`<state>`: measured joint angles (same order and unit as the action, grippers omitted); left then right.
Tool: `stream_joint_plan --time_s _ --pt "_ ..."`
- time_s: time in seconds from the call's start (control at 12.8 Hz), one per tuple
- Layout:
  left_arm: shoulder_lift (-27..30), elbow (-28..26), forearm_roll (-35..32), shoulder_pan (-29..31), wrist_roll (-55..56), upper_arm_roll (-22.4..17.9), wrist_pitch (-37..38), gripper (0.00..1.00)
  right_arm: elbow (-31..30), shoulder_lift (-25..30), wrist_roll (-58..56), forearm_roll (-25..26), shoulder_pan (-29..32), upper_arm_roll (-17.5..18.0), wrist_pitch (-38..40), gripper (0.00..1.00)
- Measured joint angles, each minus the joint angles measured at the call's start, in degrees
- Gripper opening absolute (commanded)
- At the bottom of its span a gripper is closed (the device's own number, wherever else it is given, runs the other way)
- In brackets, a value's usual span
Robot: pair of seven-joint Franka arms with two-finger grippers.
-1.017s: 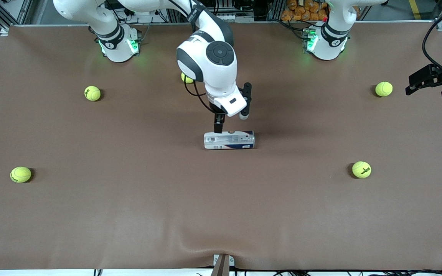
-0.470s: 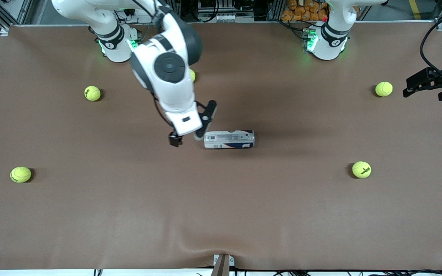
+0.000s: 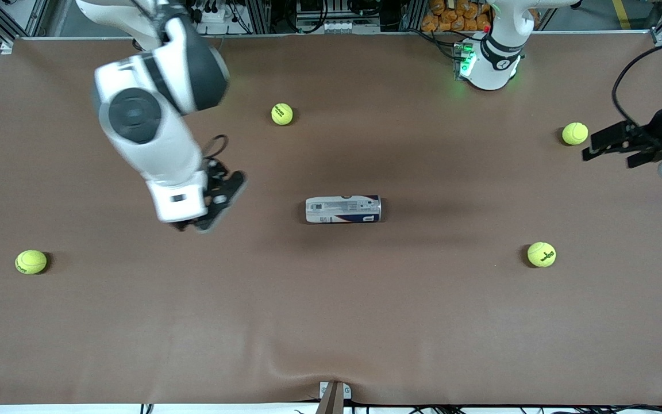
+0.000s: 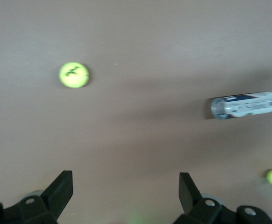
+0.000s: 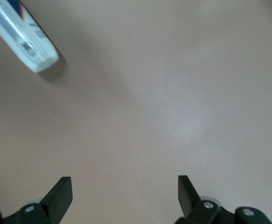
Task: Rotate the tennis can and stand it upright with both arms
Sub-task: 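Retract the right gripper while the left gripper moves out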
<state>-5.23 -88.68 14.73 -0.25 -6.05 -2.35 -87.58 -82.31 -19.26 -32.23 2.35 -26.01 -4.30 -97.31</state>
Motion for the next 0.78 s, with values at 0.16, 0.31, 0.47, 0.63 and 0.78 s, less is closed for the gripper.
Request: stream_joint_plan --time_s 0.16,0.31,0.47,0.63,0.78 --pt "-3.19 -0.17 6.14 0.43 -0.05 -0.01 -0.81 1.0 -0.02 1.25 0.03 0.0 3.99 -0.04 3.82 1.0" --pt "-6.07 -0.19 9.18 0.38 -0.52 0.18 -1.19 1.0 -0.04 2.51 0.05 0.01 8.52 -0.05 6.07 1.0" --pt "-8.23 -0.2 12.01 0.35 -1.97 0.48 -1.29 1.0 -0.04 4.03 0.03 0.01 13.8 -0.07 8.03 1.0" --pt "-9.5 -0.51 15.72 0.43 -3.38 0.48 -1.46 1.0 -0.02 6.02 0.0 0.0 18.85 -0.07 9.33 1.0" --pt "-10.44 -2.54 20.08 0.47 -6.38 0.47 -3.99 1.0 -0.01 8.59 1.51 -0.02 22.44 -0.06 11.93 1.0"
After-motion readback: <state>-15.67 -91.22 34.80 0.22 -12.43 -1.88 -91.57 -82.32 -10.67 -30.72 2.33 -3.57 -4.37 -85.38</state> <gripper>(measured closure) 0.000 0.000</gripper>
